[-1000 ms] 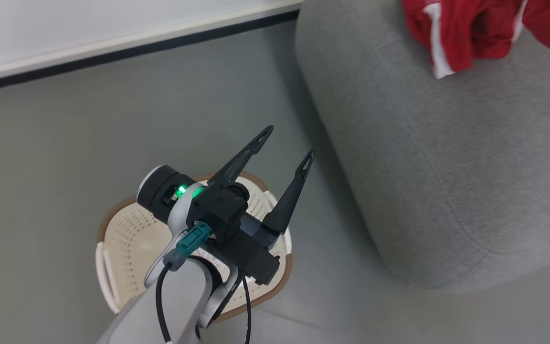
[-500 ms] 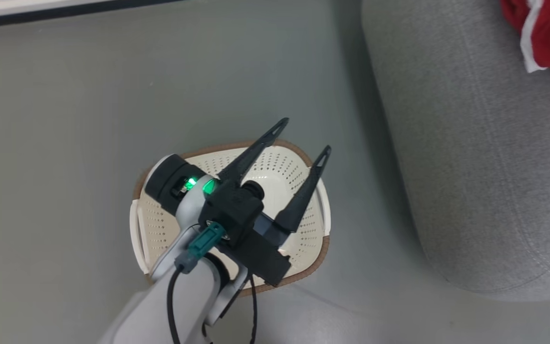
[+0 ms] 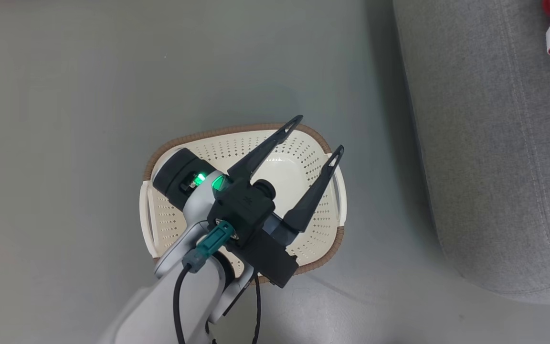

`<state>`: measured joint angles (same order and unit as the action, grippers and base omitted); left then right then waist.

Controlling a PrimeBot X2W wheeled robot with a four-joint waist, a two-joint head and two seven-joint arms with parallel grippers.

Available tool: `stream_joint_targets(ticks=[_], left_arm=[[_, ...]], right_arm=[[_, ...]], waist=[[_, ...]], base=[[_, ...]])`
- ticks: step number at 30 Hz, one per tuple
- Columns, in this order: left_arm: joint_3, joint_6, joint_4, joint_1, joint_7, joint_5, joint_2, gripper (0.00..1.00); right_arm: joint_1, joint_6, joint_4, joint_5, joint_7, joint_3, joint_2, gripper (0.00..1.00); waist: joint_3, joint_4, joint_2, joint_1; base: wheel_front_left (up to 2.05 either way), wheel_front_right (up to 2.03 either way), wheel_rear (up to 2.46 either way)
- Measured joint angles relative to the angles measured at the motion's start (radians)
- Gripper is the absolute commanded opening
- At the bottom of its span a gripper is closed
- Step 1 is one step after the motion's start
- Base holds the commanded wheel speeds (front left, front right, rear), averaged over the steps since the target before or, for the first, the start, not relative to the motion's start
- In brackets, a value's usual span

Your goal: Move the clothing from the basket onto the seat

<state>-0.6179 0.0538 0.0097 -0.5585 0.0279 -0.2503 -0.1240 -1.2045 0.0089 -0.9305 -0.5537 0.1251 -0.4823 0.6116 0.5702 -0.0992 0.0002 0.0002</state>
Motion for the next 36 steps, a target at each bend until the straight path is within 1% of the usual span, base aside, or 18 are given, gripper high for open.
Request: stream_joint_targets(ticks=[2,3,4,5,6,7,8,12,16,20,23,25,28,30,36], left_arm=[[0.003,0.000,0.002,-0.002,0.000,0.001,-0.006,1.00],[0.005,0.000,0.002,-0.003,0.000,0.001,-0.008,1.00],[0.007,0.000,0.002,-0.004,0.000,0.001,-0.011,1.00],[0.010,0.000,0.003,-0.004,0.000,0.001,-0.013,1.00],[0.012,0.000,0.005,-0.004,0.000,0.001,-0.016,1.00],[0.015,0.000,0.007,-0.004,0.000,0.001,-0.019,1.00],[0.017,0.000,0.008,-0.004,0.001,0.001,-0.022,1.00],[0.021,0.000,0.016,-0.003,0.002,0.001,-0.033,1.00],[0.025,0.000,0.025,0.004,0.002,0.001,-0.039,1.00],[0.033,-0.001,0.041,0.019,0.010,-0.002,-0.050,1.00],[0.039,-0.001,0.048,0.033,0.017,-0.006,-0.051,1.00],[0.040,-0.002,0.053,0.044,0.018,-0.010,-0.052,1.00],[0.041,-0.002,0.062,0.056,0.019,-0.013,-0.051,1.00],[0.042,-0.004,0.070,0.057,0.024,-0.014,-0.051,1.00],[0.049,-0.010,0.096,0.082,0.040,-0.053,-0.034,1.00]], right_arm=[[-0.002,0.004,-0.014,0.006,0.001,-0.011,-0.011,0.00],[-0.004,0.008,-0.021,0.009,0.001,-0.013,-0.013,0.19],[-0.007,0.009,-0.027,0.009,0.001,-0.016,-0.014,0.30],[-0.013,0.013,-0.035,0.009,0.002,-0.019,-0.016,0.48],[-0.015,0.021,-0.041,0.009,0.006,-0.022,-0.021,0.73],[-0.015,0.027,-0.045,0.009,0.010,-0.026,-0.030,0.96],[-0.015,0.031,-0.047,0.009,0.014,-0.030,-0.042,1.00],[-0.014,0.046,-0.052,0.010,0.037,-0.043,-0.082,1.00],[-0.009,0.062,-0.056,0.011,0.061,-0.053,-0.088,1.00],[0.022,0.067,-0.058,0.028,0.073,-0.073,-0.111,1.00],[0.053,0.073,-0.059,0.036,0.084,-0.089,-0.139,1.00],[0.072,0.080,-0.058,0.037,0.092,-0.099,-0.150,1.00],[0.107,0.082,-0.056,0.037,0.098,-0.109,-0.164,1.00],[0.126,0.088,-0.055,0.037,0.103,-0.114,-0.168,1.00],[0.160,0.090,-0.040,0.046,0.114,-0.125,-0.168,1.00]], waist=[[0.000,-0.004,0.0000,-0.0001],[0.000,-0.008,-0.0001,-0.0002],[-0.001,-0.011,-0.0001,-0.0002],[-0.001,-0.015,-0.0001,-0.0002],[-0.002,-0.020,-0.0001,-0.0002],[-0.003,-0.025,-0.0001,-0.0002],[-0.004,-0.030,-0.0001,-0.0002],[-0.013,-0.054,-0.0001,-0.0002],[-0.027,-0.081,0.0000,-0.0002],[-0.046,-0.109,-0.0001,-0.0002],[-0.066,-0.129,-0.0001,-0.0002],[-0.081,-0.142,-0.0001,-0.0003],[-0.105,-0.161,-0.0002,-0.0003],[-0.123,-0.171,-0.0001,-0.0002],[-0.181,-0.194,-0.0002,-0.0003]], base=[[0.00,0.00,0.00],[0.00,0.00,0.00],[0.00,0.00,0.00],[0.00,0.00,0.00],[0.00,0.00,0.00],[0.00,0.00,0.00],[0.00,0.00,0.00],[0.00,0.00,0.00],[0.00,0.00,0.00],[0.00,0.00,0.00],[0.00,0.00,0.00],[0.00,0.00,0.00],[0.00,0.00,0.00],[0.00,0.00,0.00],[0.00,0.00,0.00]])
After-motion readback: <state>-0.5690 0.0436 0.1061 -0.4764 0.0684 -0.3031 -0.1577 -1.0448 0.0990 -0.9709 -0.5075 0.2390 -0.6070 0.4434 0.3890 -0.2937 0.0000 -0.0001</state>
